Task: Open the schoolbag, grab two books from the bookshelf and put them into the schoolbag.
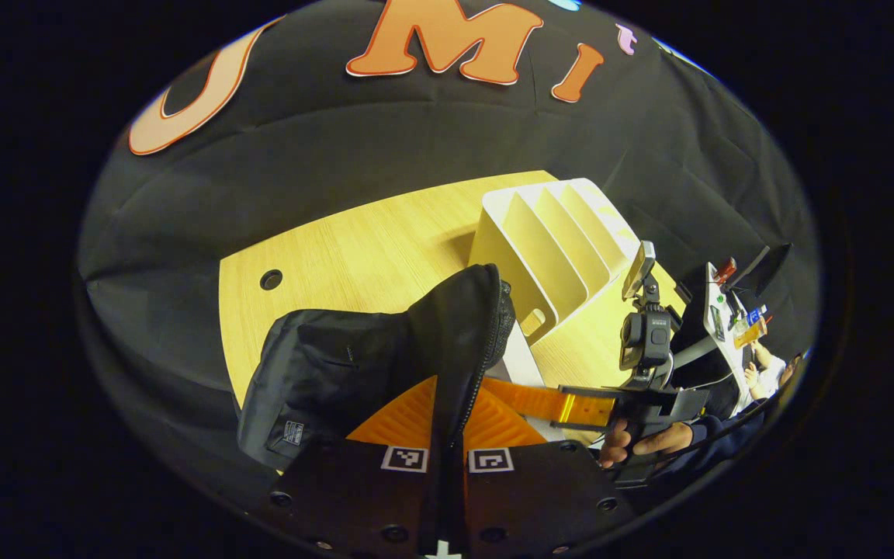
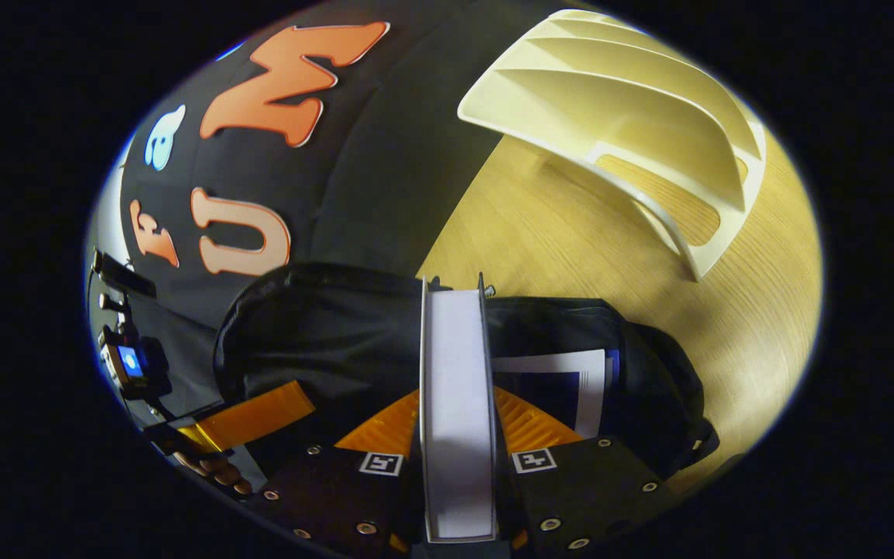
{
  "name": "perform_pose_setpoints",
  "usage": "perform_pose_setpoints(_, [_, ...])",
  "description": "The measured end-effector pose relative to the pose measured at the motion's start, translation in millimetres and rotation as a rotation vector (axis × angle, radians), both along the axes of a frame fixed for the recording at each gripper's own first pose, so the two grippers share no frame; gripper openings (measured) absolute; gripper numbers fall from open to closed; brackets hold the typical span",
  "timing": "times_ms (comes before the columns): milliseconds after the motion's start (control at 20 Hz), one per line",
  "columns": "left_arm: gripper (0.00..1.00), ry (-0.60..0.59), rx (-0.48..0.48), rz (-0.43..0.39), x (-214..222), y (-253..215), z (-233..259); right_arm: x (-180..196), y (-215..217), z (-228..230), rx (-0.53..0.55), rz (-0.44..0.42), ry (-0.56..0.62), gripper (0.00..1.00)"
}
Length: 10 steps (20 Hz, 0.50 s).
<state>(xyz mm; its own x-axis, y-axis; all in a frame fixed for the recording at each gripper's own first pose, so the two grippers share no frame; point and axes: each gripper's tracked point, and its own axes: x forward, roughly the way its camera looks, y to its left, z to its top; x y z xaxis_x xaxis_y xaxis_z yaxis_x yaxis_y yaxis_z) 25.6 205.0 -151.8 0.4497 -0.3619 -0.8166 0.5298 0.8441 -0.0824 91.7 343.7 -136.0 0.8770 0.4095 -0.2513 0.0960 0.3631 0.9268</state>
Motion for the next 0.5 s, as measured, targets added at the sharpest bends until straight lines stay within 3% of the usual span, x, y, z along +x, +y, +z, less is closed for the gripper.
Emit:
perform_pose_setpoints(250, [0.05,0.016,0.003,-0.025,3.0,-13.5,-5.9,-9.8,26.9,-17.3,-0.02,0.053,0.008,0.36])
perform_pose_setpoints(300, [0.05,0.014,0.013,-0.036,2.7,-15.1,-5.9,-8.8,37.8,-19.6,-0.014,0.071,0.012,0.27])
perform_pose_setpoints(350, [0.05,0.012,0.024,-0.052,2.4,-15.0,-7.5,-10.4,44.9,-23.5,-0.011,0.093,0.019,0.37])
perform_pose_setpoints(500, [0.05,0.019,0.028,-0.054,1.5,-21.1,-11.8,-11.0,55.8,-31.4,0.002,0.123,0.036,0.41])
